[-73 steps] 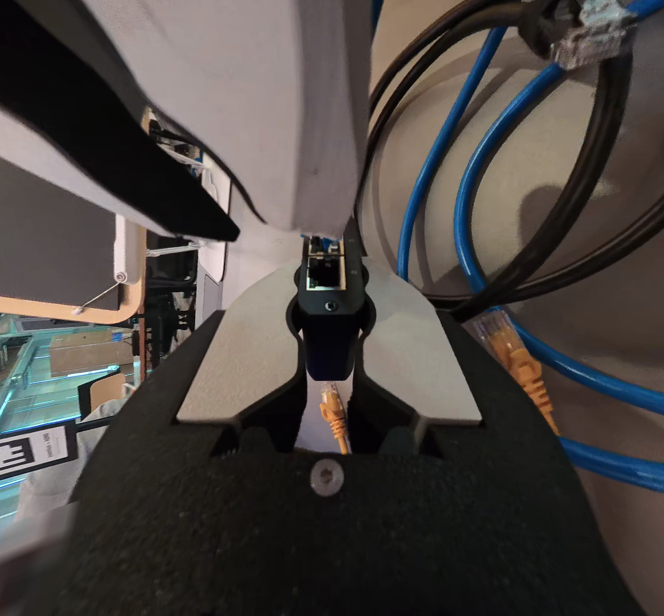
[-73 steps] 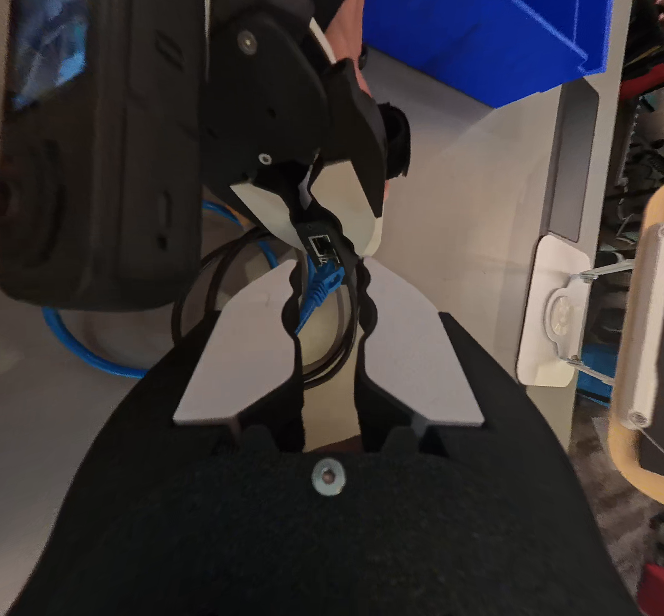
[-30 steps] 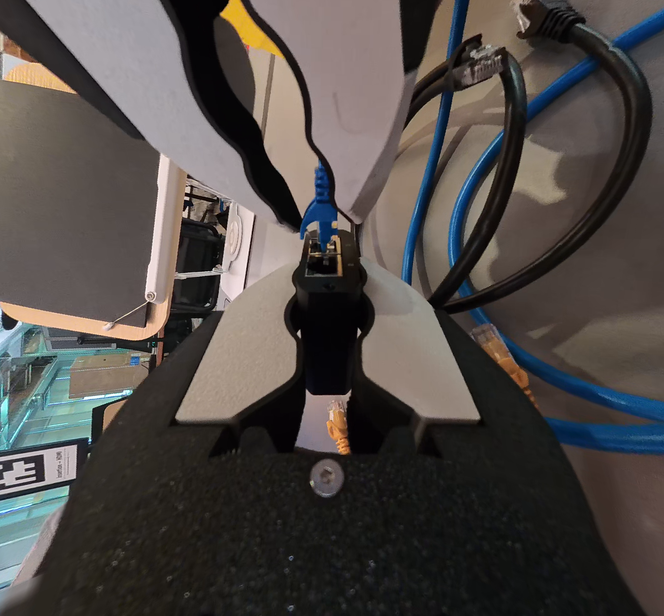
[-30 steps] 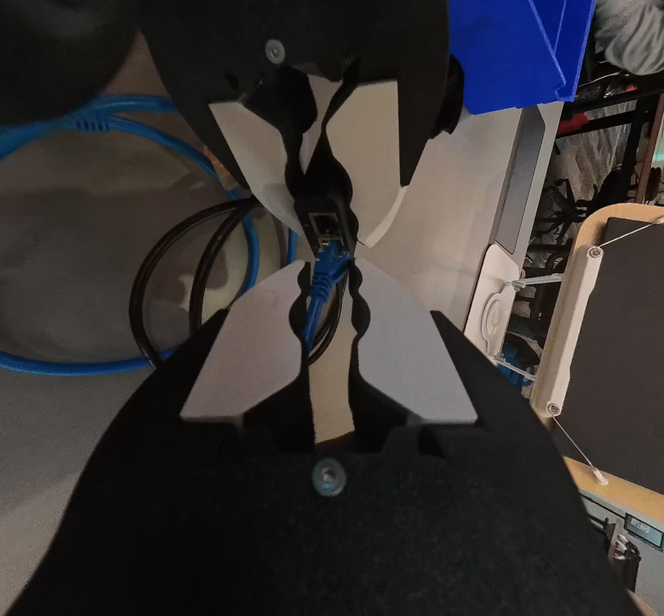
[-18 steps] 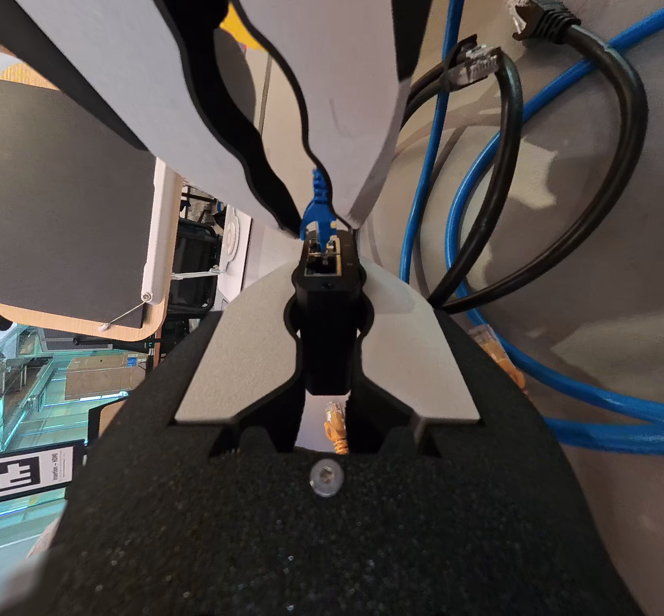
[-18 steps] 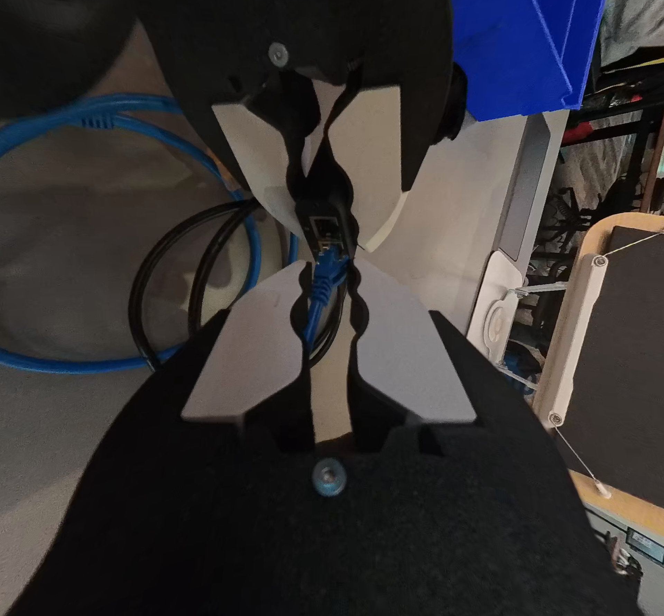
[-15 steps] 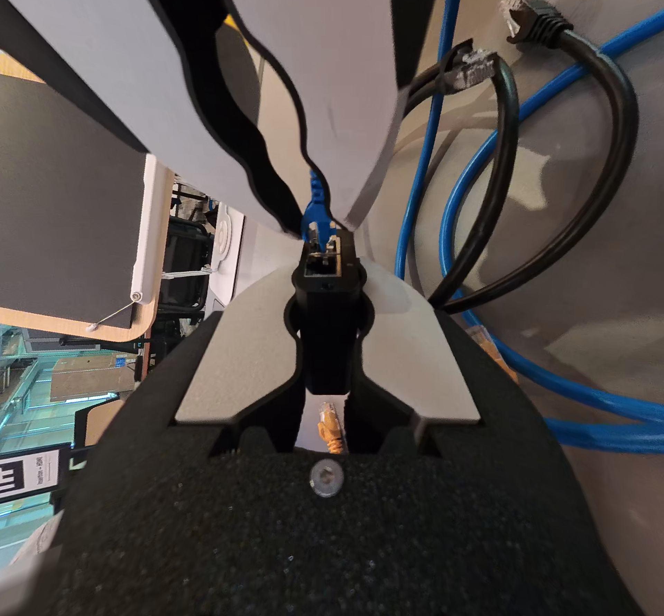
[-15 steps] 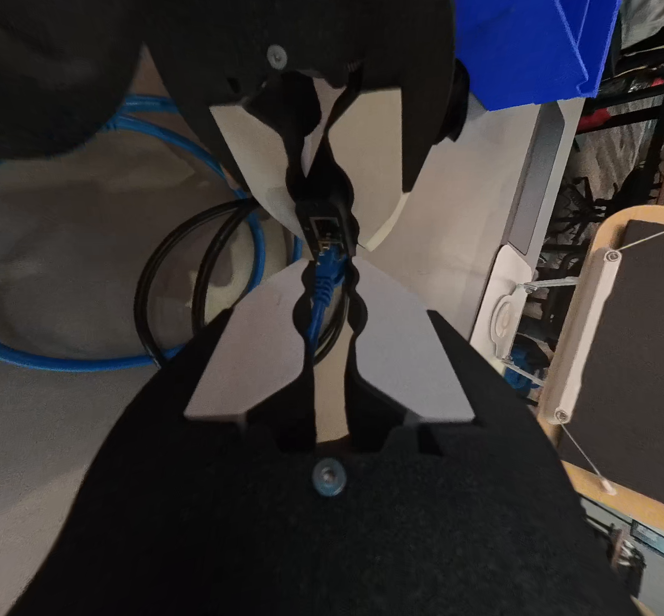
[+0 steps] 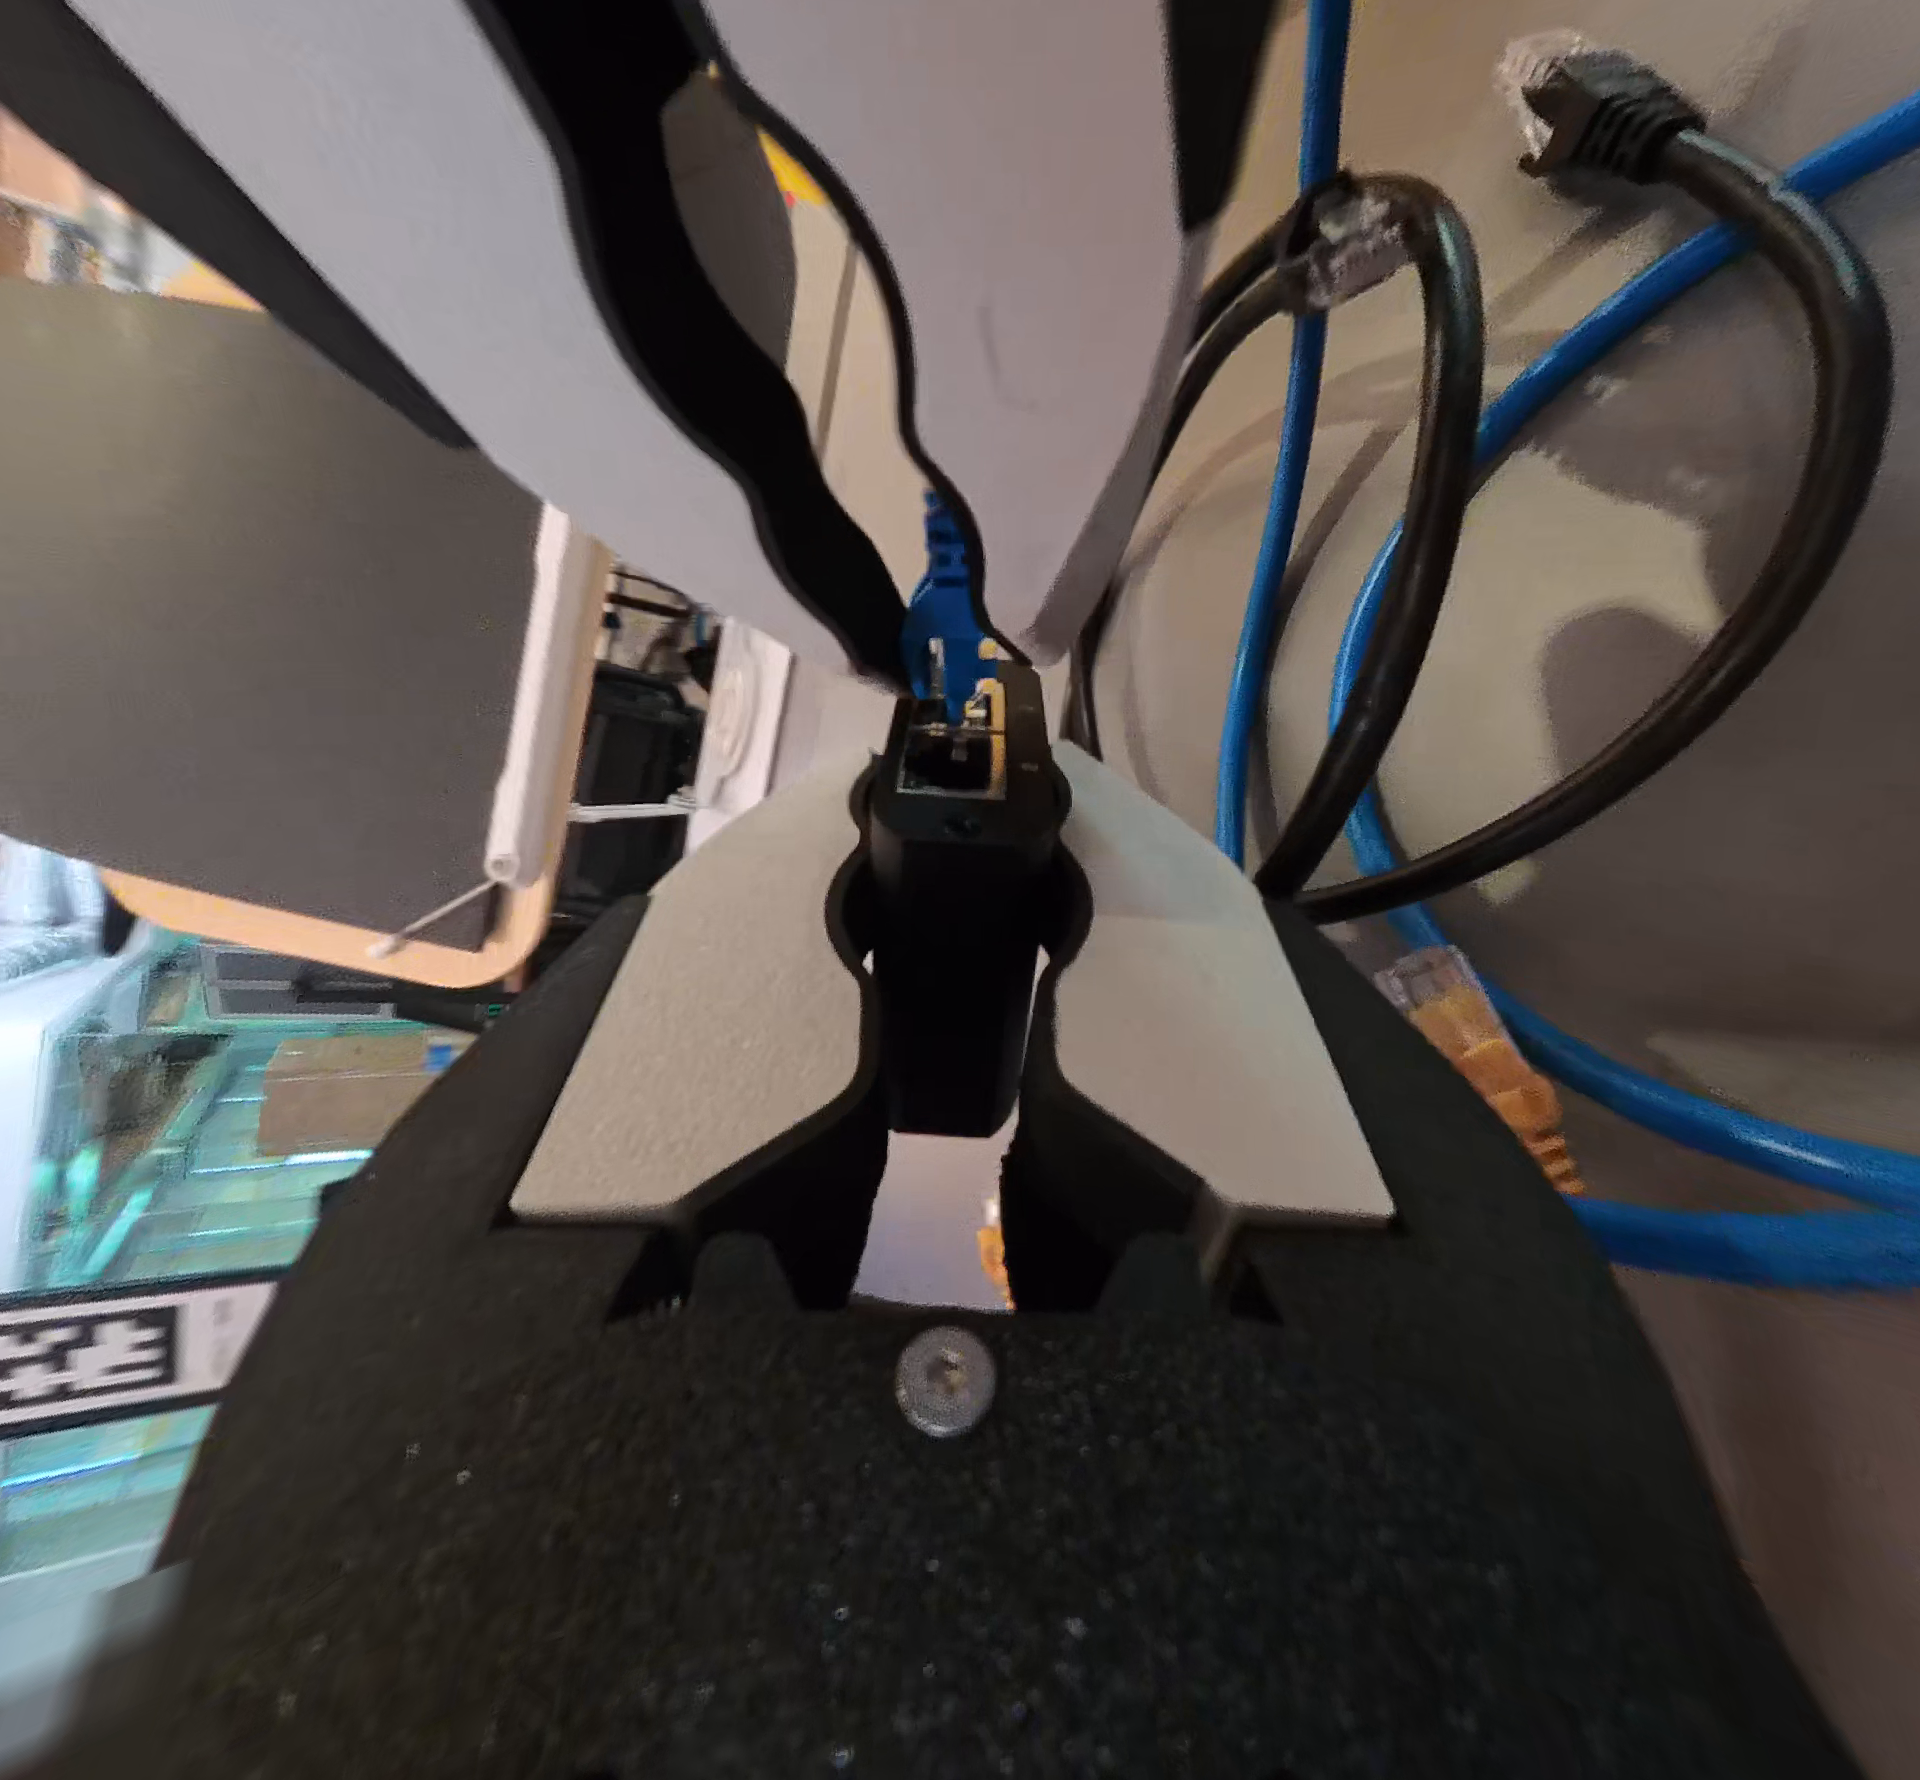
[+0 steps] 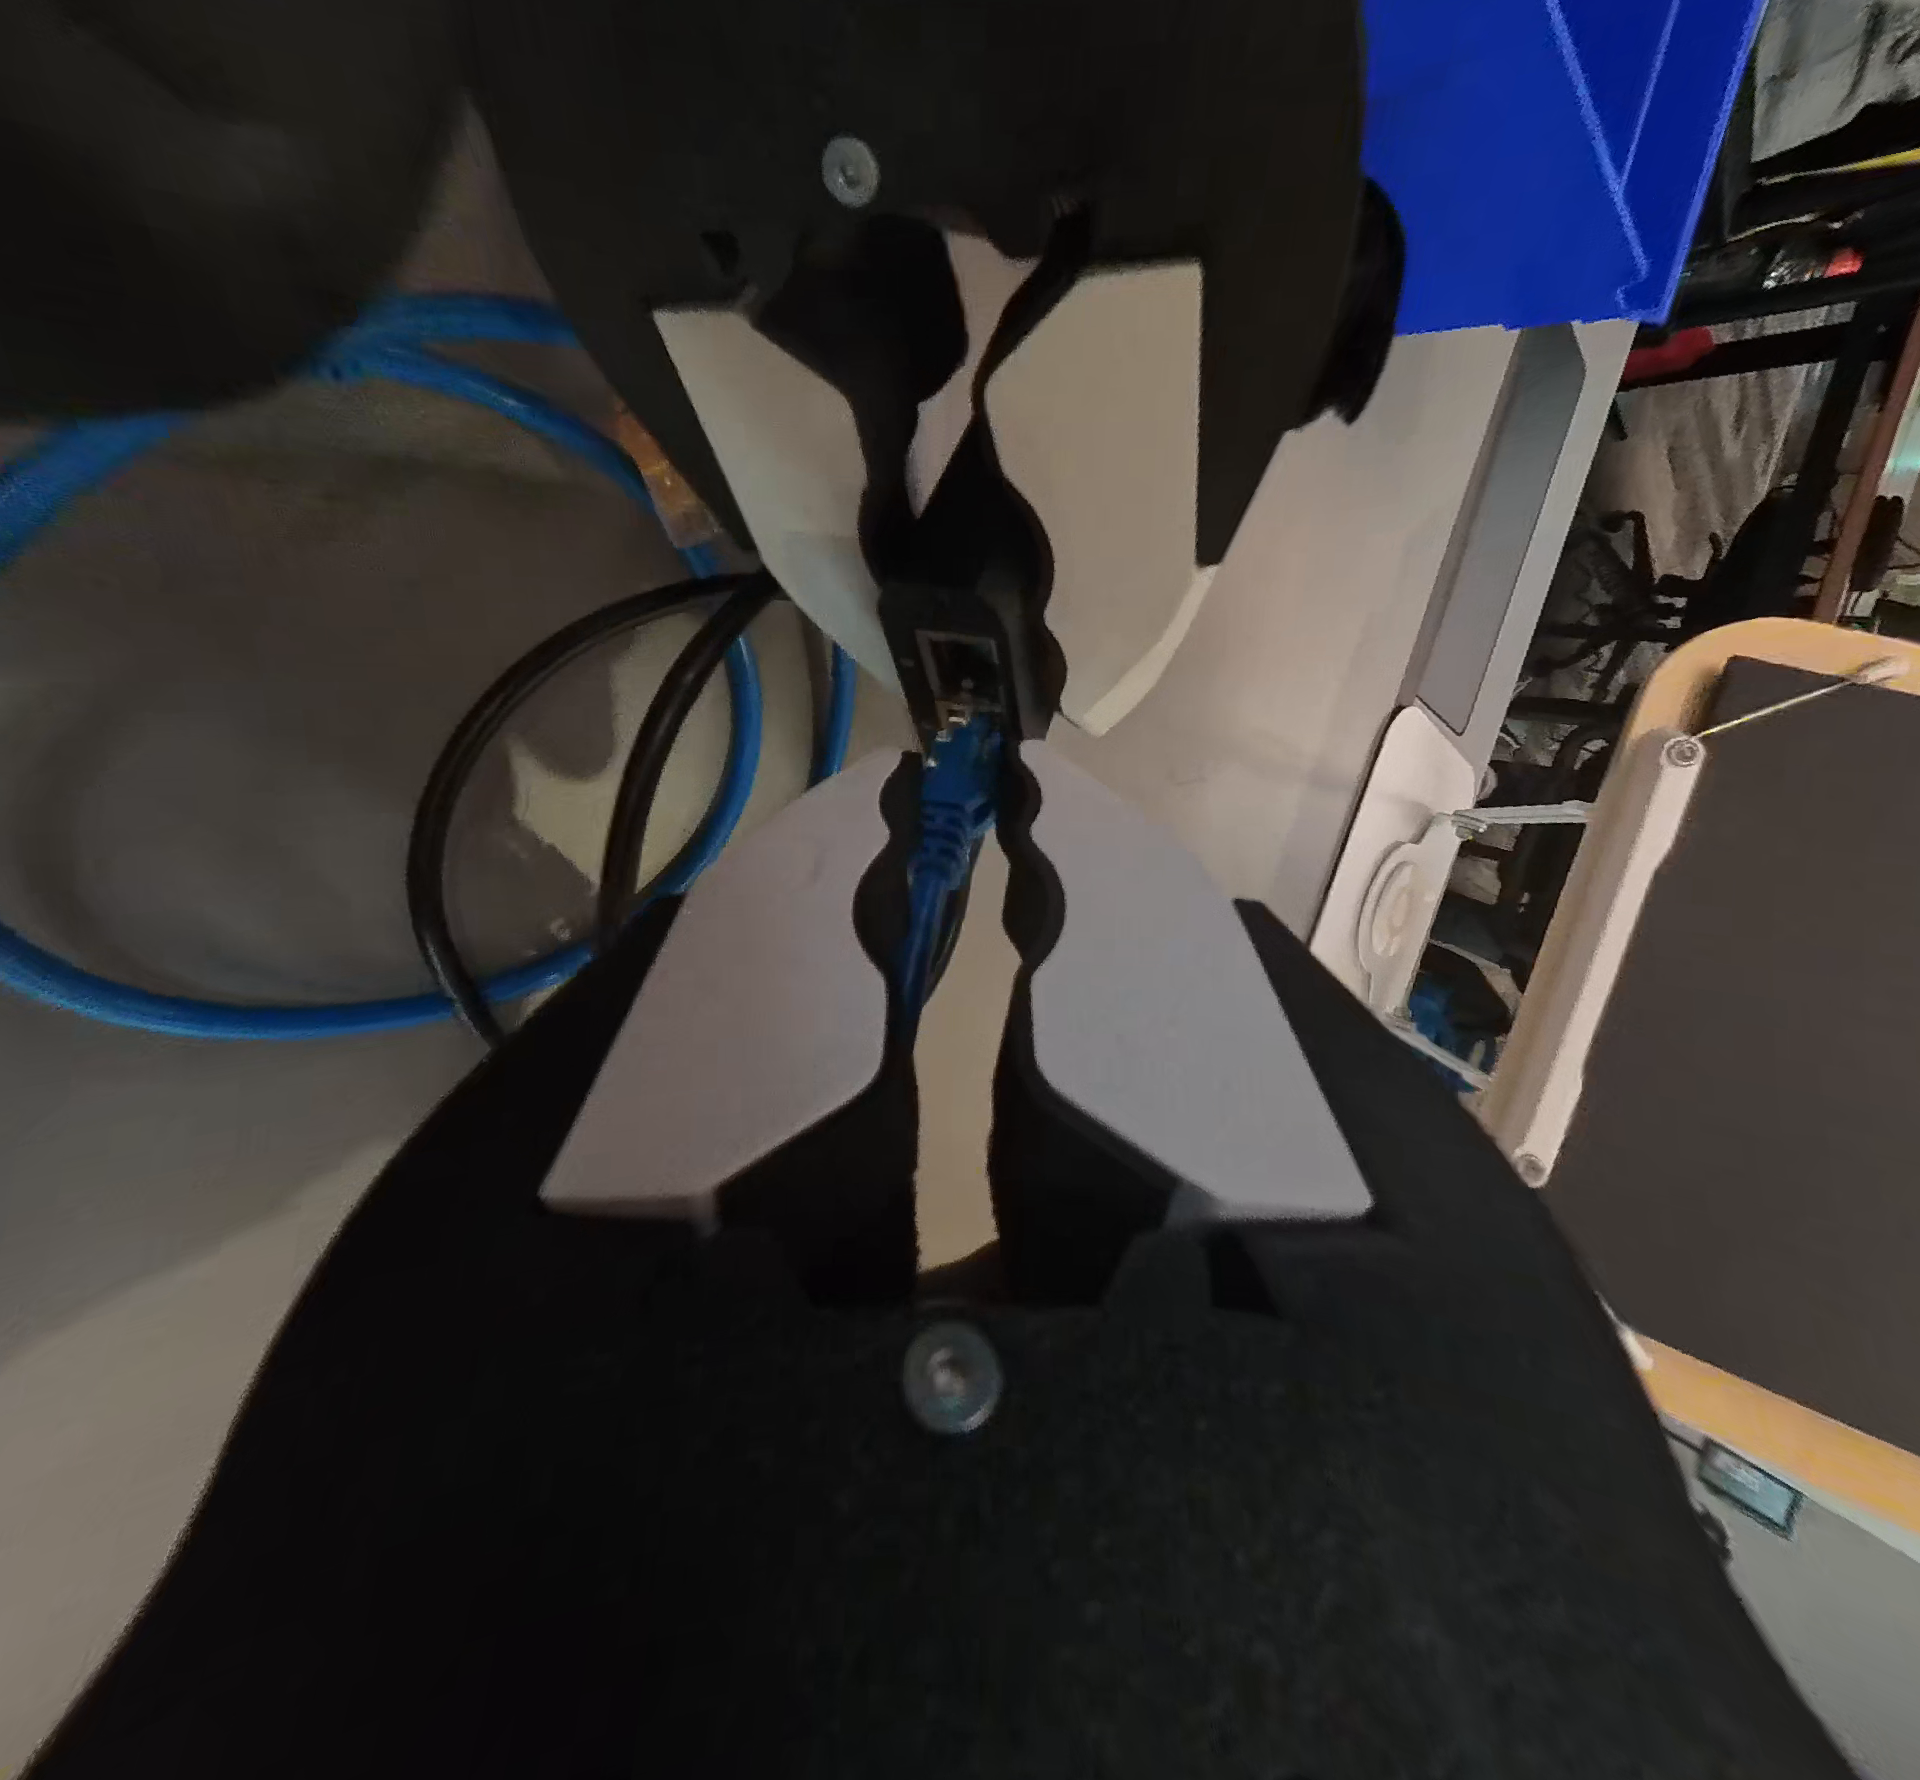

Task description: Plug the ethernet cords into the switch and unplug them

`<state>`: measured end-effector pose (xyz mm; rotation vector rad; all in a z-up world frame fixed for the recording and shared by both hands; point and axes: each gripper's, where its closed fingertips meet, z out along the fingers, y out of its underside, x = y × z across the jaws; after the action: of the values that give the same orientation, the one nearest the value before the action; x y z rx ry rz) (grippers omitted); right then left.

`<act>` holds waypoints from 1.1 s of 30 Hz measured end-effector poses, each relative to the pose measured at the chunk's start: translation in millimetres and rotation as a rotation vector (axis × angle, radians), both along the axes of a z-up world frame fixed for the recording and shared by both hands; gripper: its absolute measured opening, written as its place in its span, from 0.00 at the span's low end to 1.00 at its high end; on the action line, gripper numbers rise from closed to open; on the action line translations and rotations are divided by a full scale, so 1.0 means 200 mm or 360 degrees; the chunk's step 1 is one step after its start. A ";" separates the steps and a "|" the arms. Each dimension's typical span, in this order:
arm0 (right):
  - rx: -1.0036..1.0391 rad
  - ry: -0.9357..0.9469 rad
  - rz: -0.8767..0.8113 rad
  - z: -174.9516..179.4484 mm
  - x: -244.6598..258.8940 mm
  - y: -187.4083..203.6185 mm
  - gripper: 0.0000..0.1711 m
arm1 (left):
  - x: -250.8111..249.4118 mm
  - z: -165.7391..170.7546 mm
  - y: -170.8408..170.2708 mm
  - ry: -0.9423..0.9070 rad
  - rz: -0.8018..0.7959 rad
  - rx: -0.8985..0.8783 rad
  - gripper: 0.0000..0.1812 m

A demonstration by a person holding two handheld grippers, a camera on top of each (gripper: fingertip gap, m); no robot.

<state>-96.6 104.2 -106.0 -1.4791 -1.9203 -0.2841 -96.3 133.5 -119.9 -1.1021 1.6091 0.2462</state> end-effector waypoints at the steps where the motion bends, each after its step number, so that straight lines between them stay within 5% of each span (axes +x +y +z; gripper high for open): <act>1: 0.0041 -0.0021 0.0010 0.00 0.00 0.00 0.08 | 0.00 0.00 0.00 -0.0008 -0.0005 -0.0002 0.15; 9: -0.0066 0.0179 -0.0111 0.02 0.01 -0.01 0.09 | 0.02 0.01 -0.02 -0.0046 -0.0040 0.0016 0.14; 18: -0.0746 0.0768 -0.0793 0.01 0.10 -0.04 0.14 | 0.02 0.05 0.00 -0.0017 0.0008 0.0286 0.14; 33: -0.1042 0.1104 -0.0987 -0.02 0.05 -0.09 0.08 | 0.04 0.03 -0.02 -0.0005 -0.0045 0.0305 0.14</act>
<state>-86.8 86.9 -109.8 -2.2009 -0.9882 0.5858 -88.0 128.5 -113.4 -0.9320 1.5624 0.3720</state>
